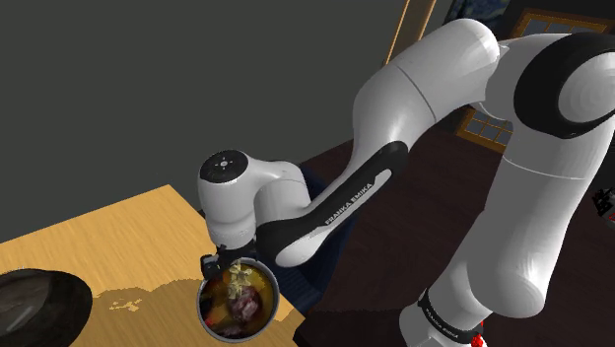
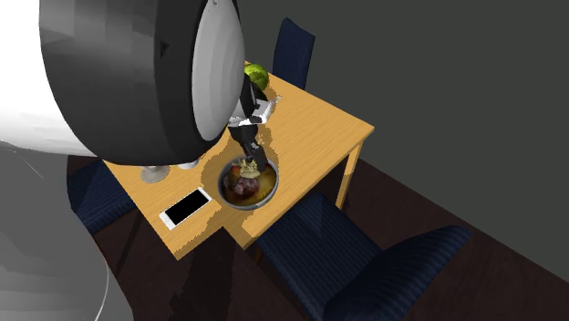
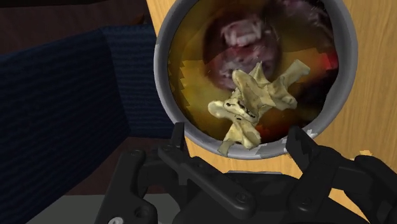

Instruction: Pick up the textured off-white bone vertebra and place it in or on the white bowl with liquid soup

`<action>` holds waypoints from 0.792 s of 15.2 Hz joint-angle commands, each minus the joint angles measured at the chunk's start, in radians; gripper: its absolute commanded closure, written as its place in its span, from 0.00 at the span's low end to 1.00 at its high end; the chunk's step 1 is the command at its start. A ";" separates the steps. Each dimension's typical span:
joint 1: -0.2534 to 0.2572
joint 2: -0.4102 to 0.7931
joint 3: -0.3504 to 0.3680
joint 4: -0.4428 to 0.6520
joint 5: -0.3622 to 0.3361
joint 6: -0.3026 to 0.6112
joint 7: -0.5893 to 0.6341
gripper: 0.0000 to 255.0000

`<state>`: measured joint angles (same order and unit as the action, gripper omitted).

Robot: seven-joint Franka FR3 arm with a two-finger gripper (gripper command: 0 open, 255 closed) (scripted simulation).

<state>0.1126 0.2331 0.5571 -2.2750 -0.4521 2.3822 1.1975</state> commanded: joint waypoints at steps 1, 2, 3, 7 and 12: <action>-0.003 -0.027 0.014 0.005 0.030 -0.025 -0.019 0.00; -0.008 -0.054 0.026 0.011 0.060 -0.051 -0.038 0.00; -0.011 -0.080 0.036 0.019 0.089 -0.077 -0.057 0.00; -0.011 -0.100 0.042 0.026 0.110 -0.099 -0.072 0.00; -0.011 -0.100 0.042 0.026 0.110 -0.099 -0.072 0.00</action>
